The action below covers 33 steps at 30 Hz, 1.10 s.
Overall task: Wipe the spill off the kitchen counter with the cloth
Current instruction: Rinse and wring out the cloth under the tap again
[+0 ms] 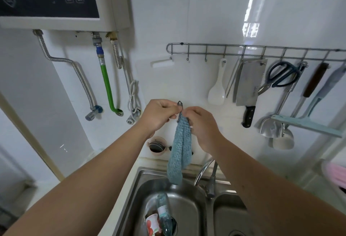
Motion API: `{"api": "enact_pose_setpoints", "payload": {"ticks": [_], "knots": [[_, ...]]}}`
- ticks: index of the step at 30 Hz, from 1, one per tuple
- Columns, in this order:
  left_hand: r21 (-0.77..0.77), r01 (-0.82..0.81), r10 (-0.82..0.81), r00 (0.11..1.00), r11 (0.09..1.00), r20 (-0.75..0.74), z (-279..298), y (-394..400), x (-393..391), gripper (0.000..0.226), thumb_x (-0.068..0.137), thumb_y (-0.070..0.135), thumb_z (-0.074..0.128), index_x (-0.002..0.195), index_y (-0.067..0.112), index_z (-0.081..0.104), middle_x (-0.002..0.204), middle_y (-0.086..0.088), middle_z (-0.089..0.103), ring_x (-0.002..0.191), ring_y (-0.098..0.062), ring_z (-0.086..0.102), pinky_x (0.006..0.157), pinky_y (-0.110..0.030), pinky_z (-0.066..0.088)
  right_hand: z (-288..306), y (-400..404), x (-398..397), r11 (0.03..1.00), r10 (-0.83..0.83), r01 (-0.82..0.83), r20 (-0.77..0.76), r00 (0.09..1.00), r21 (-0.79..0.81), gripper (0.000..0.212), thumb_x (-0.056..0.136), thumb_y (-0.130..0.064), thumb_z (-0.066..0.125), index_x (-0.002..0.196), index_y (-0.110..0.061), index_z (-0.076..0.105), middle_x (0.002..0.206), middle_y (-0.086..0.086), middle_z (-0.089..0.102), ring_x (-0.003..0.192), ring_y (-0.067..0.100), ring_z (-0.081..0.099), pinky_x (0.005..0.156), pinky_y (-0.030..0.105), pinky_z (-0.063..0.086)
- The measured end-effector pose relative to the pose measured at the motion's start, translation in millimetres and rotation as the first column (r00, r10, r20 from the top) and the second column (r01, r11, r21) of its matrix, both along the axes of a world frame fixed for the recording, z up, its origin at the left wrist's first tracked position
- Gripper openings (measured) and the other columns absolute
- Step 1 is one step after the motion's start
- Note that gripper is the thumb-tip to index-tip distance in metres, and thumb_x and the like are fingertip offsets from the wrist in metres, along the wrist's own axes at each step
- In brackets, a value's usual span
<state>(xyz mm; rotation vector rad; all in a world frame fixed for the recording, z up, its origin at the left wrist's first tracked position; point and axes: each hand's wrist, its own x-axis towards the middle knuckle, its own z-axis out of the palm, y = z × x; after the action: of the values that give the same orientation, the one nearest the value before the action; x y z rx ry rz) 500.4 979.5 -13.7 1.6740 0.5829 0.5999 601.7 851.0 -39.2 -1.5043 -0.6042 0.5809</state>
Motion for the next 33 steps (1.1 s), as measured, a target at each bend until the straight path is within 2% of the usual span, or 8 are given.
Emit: {"api": "enact_pose_setpoints", "payload": {"ticks": [6, 13, 18, 21, 24, 27, 31, 33], "knots": [[0.147, 0.039, -0.035, 0.999, 0.988, -0.027, 47, 7, 30, 0.019, 0.093, 0.026, 0.077, 0.085, 0.01, 0.079, 0.076, 0.003, 0.074, 0.063, -0.005, 0.066, 0.057, -0.019, 0.049, 35, 8, 31, 0.999, -0.025, 0.023, 0.055, 0.998, 0.04, 0.008, 0.088, -0.026, 0.074, 0.08, -0.027, 0.077, 0.1, 0.016, 0.075, 0.089, 0.028, 0.069, 0.095, 0.065, 0.055], [0.239, 0.078, -0.073, 0.997, 0.968, -0.03, 101, 21, 68, 0.016, 0.098, 0.023, 0.07, 0.09, 0.011, 0.078, 0.082, 0.004, 0.073, 0.068, -0.01, 0.065, 0.06, -0.022, 0.054, 81, 31, 63, 0.99, -0.08, 0.074, 0.047, 0.996, 0.119, 0.012, 0.089, -0.033, 0.072, 0.082, -0.024, 0.077, 0.098, 0.013, 0.075, 0.086, 0.025, 0.068, 0.093, 0.062, 0.059], [0.161, -0.039, 0.03, 0.998, 0.986, 0.058, 107, 30, 84, 0.025, 0.094, 0.022, 0.075, 0.095, -0.003, 0.078, 0.08, -0.003, 0.073, 0.063, -0.014, 0.063, 0.056, -0.027, 0.053, 95, 55, 74, 0.979, -0.145, 0.139, 0.03, 0.989, 0.149, 0.012, 0.082, -0.032, 0.069, 0.081, -0.021, 0.075, 0.1, 0.019, 0.073, 0.085, 0.028, 0.069, 0.091, 0.063, 0.057], [0.173, -0.141, 0.131, 0.989, 0.975, 0.07, 100, 35, 92, 0.03, 0.093, 0.024, 0.076, 0.09, -0.006, 0.075, 0.075, -0.011, 0.071, 0.054, -0.014, 0.064, 0.051, -0.027, 0.052, 93, 71, 77, 0.97, -0.197, 0.196, -0.01, 0.98, 0.146, 0.009, 0.079, -0.034, 0.067, 0.08, -0.03, 0.075, 0.094, 0.01, 0.076, 0.098, 0.034, 0.075, 0.092, 0.062, 0.059], [0.228, -0.24, 0.232, 0.971, 0.944, 0.061, 92, 41, 100, 0.033, 0.092, 0.023, 0.072, 0.082, -0.008, 0.073, 0.078, -0.021, 0.073, 0.046, -0.014, 0.06, 0.047, -0.025, 0.045, 89, 81, 75, 0.964, -0.193, 0.202, -0.067, 0.979, 0.173, 0.012, 0.084, -0.028, 0.067, 0.077, -0.034, 0.075, 0.088, 0.003, 0.076, 0.092, 0.03, 0.075, 0.091, 0.06, 0.06], [0.255, -0.261, 0.257, 0.965, 0.931, 0.051, 91, 43, 104, 0.031, 0.093, 0.02, 0.066, 0.072, -0.001, 0.073, 0.073, -0.015, 0.075, 0.044, -0.017, 0.057, 0.05, -0.024, 0.04, 87, 89, 74, 0.954, -0.21, 0.223, -0.088, 0.974, 0.199, 0.01, 0.086, -0.025, 0.068, 0.081, -0.03, 0.074, 0.083, 0.0, 0.075, 0.083, 0.024, 0.072, 0.09, 0.059, 0.061], [0.307, -0.237, 0.219, 0.971, 0.922, 0.093, 92, 42, 107, 0.032, 0.094, 0.025, 0.066, 0.068, 0.009, 0.074, 0.061, -0.004, 0.072, 0.049, -0.015, 0.056, 0.061, -0.035, 0.054, 86, 91, 73, 0.926, -0.286, 0.284, -0.028, 0.958, 0.249, 0.007, 0.088, -0.028, 0.067, 0.083, -0.03, 0.072, 0.083, -0.003, 0.074, 0.077, 0.018, 0.068, 0.084, 0.052, 0.061], [0.35, -0.217, 0.194, 0.976, 0.911, 0.098, 91, 38, 110, 0.028, 0.093, 0.027, 0.067, 0.07, 0.015, 0.077, 0.058, 0.002, 0.07, 0.049, -0.011, 0.057, 0.061, -0.033, 0.054, 83, 86, 75, 0.911, -0.325, 0.316, -0.01, 0.946, 0.265, 0.008, 0.09, -0.027, 0.066, 0.084, -0.028, 0.071, 0.084, -0.002, 0.074, 0.077, 0.015, 0.068, 0.079, 0.044, 0.06]]}}
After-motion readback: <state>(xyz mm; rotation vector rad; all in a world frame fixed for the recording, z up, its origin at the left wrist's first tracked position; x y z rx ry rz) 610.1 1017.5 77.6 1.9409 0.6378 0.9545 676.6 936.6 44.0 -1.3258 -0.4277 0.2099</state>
